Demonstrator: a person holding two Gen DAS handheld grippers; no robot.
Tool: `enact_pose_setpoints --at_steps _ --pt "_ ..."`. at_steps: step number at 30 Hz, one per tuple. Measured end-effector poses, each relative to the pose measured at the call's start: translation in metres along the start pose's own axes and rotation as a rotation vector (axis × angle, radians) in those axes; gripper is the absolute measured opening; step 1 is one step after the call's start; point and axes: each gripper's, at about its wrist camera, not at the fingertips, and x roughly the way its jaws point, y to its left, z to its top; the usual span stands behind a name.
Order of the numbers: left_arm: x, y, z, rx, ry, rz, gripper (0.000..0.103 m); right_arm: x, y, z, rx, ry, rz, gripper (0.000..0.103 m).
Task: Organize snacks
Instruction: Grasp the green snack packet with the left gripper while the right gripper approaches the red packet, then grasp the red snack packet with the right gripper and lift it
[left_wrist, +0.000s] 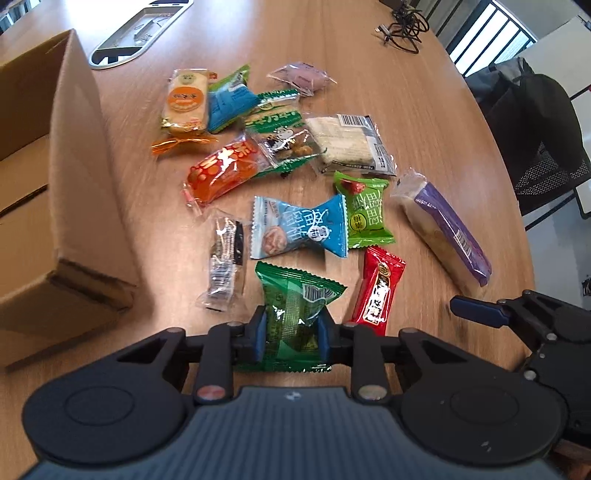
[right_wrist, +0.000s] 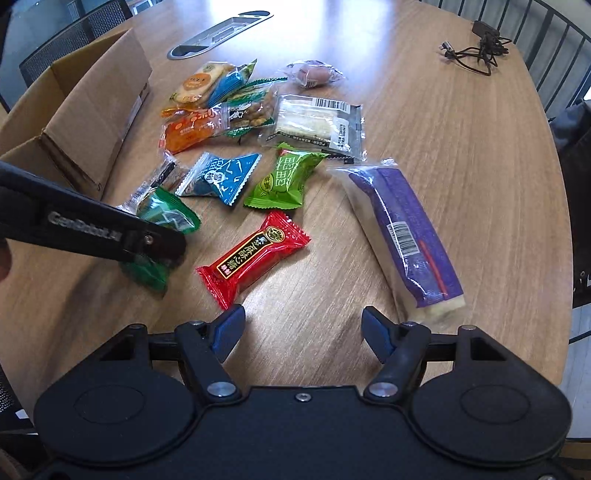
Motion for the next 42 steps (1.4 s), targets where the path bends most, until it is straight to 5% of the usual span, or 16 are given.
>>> enact_pose_setpoints --at_steps 22,23,27,28,42 --pt "-0.02 0.037 -0.016 -0.108 -0.03 -0.009 0.026 0.017 0.029 0.029 -0.196 -0.059 -0.048 0.068" --pt "-0.021 0.037 -0.017 -0.109 -0.03 -0.008 0.026 0.017 0.029 0.029 -0.198 -0.062 -0.038 0.067" --pt "-0.023 0.039 -0.022 -0.119 -0.03 0.004 0.026 0.014 0.029 0.028 -0.186 -0.059 0.061 0.024" --pt "-0.024 0.04 -0.024 -0.123 -0.03 0.008 0.026 0.013 0.032 0.027 -0.196 -0.054 0.057 0.021" --pt "-0.054 0.025 -0.04 -0.153 -0.095 0.055 0.026 -0.026 0.031 0.0 -0.146 -0.049 0.119 0.02"
